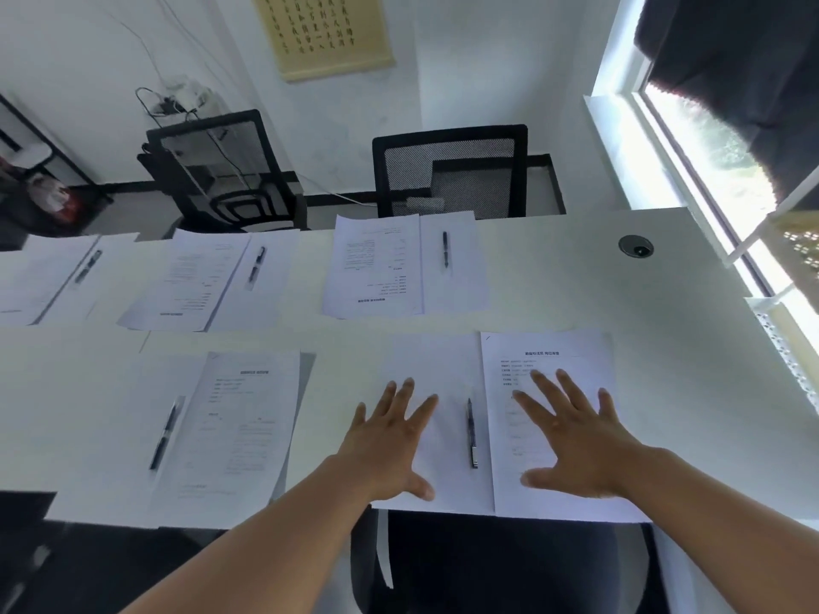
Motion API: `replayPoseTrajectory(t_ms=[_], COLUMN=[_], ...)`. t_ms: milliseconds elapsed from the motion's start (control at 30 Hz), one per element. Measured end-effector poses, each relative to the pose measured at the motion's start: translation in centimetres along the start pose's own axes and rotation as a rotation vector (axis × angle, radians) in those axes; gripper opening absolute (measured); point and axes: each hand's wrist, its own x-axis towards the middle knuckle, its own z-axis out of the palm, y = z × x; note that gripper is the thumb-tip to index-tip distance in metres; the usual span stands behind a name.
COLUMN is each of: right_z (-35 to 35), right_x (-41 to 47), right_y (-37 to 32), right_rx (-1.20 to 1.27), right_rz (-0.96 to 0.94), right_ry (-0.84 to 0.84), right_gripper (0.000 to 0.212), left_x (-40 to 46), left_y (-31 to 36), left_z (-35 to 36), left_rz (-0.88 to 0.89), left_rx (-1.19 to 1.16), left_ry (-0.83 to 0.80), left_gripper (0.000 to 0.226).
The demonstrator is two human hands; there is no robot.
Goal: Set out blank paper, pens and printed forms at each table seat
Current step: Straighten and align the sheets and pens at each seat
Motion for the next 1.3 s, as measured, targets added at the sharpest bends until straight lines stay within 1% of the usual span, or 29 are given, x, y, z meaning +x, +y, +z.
replayPoseTrajectory(t_ms=[133, 333, 633, 900, 1100, 1300], right_z=[-2.5, -8.3, -12.0, -13.2, -12.1, -10.4], right_x=[-0.9, -1.7, -2.3, -0.1, 4.7, 7.4], right_y=[-3.1, -9.6, -18.3, -29.2, -39.5, -45.0], right_rx=[0.016, 0.031, 0.018, -0.045, -0.038, -0.036], right_rz=[-0.059, -0.198, -0.286, -0.274, -0.227, -0.191], right_ry=[0.03, 0.136, 0.194, 0.165, 0.097, 0.03], right_gripper=[0.118, 0.119, 0.119, 0.12, 0.122, 0.12], left_x=[-3.6, -10.0, -17.2, -20.2, -21.0, -21.8], left_y=[-1.0, -4.5, -10.8, -21.1, -32.4, -40.5], left_z=[-1.9, -5.7, -6.7, -3.3, -0.7, 2.7], left_rz=[-0.041, -0.153, -0.242, -0.208, -0.137, -0.127], left_rx=[-0.006, 0.001, -0.025, -0.048, -0.038, -0.038], left_ry=[0.027, 0.083, 0.128, 0.124, 0.075, 0.016], left_gripper=[0.137, 0.138, 0.138, 0.139, 0.14, 0.139])
